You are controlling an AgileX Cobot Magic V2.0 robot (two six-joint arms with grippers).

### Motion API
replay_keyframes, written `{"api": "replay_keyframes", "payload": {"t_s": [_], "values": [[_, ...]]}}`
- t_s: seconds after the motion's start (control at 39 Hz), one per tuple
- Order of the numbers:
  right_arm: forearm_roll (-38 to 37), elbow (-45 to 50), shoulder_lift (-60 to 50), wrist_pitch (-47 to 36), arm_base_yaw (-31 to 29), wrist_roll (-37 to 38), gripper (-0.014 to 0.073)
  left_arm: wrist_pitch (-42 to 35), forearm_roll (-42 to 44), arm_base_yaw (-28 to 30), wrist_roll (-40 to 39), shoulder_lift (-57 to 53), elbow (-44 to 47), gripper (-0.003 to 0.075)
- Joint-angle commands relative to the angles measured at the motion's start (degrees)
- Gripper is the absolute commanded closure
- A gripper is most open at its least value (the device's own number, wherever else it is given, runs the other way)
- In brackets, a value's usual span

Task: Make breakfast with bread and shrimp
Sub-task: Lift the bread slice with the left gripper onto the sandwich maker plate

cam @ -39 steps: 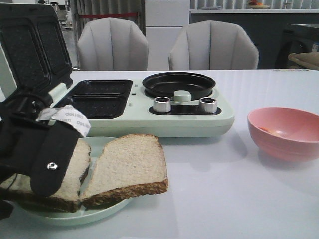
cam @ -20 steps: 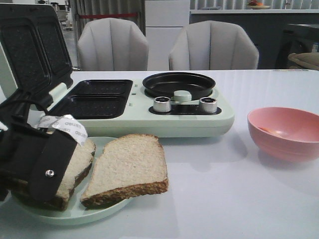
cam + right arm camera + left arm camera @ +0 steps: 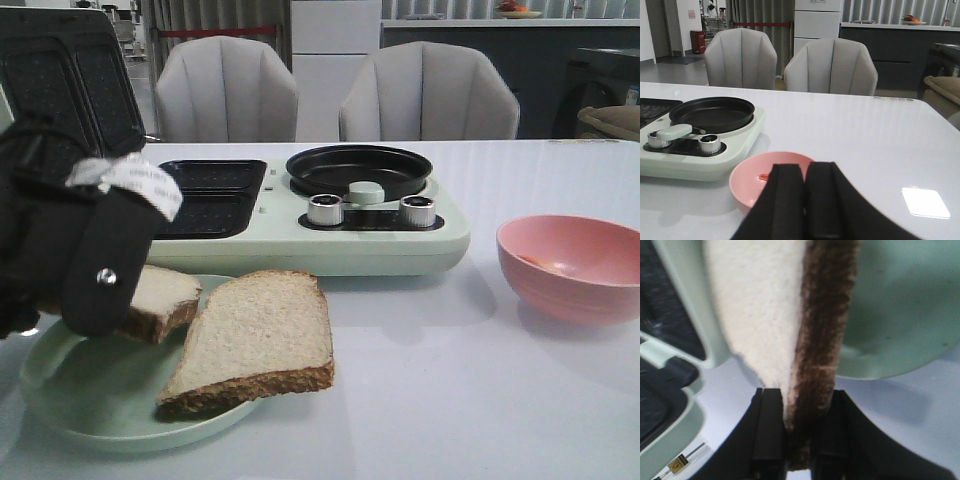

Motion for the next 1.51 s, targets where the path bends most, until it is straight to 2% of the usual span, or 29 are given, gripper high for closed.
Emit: {"api": "replay_keyframes", "payload": {"t_s": [0.0,0.1,0.26,0.44,0.59,0.77,1.1,1.28,1.49], "values": [[-0.8,-0.9,-1.2,-4.5,-0.3,-0.1,0.0453,3.8,1.1,-0.9,-0.7,-4.0,-3.4,0.0606],[-0.8,-0.9,-1.2,-4.5,-0.3,-0.1,0.0453,3.9,2.6,-0.7,-0.7,-5.5,-6.7,0.0607],[-0.8,-0.9,-1.2,-4.5,-0.3,-0.1,0.0453,1.0,4.0,2.8,-1.8,-6.1,-12.6,0.0607],[-0.8,-0.9,-1.2,-4.5,-0.3,-0.1,0.0453,-7.1,10.2,9.1,-7.0,-6.0,-19.0,0.0606],[-0.8,-0.9,-1.2,-4.5,-0.3,-0.1,0.0453,-14.1,15.9,14.0,-8.0,-6.0,-21.6,0.0607],[-0.8,-0.9,-1.2,-4.5,-0.3,-0.1,0.0453,-19.2,16.4,19.4,-8.0,-4.6,-24.0,0.0606],[-0.8,-0.9,-1.2,-4.5,-0.3,-0.1,0.0453,-22.7,16.8,27.2,-8.0,7.2,-33.6,0.0607],[-0.8,-0.9,-1.2,-4.5,-0.3,-0.1,0.0453,-22.6,16.7,28.6,-8.0,15.3,-39.5,0.0607],[-0.8,-0.9,-1.2,-4.5,-0.3,-0.1,0.0453,-22.4,16.3,28.6,-8.0,22.3,-42.2,0.0607]]}}
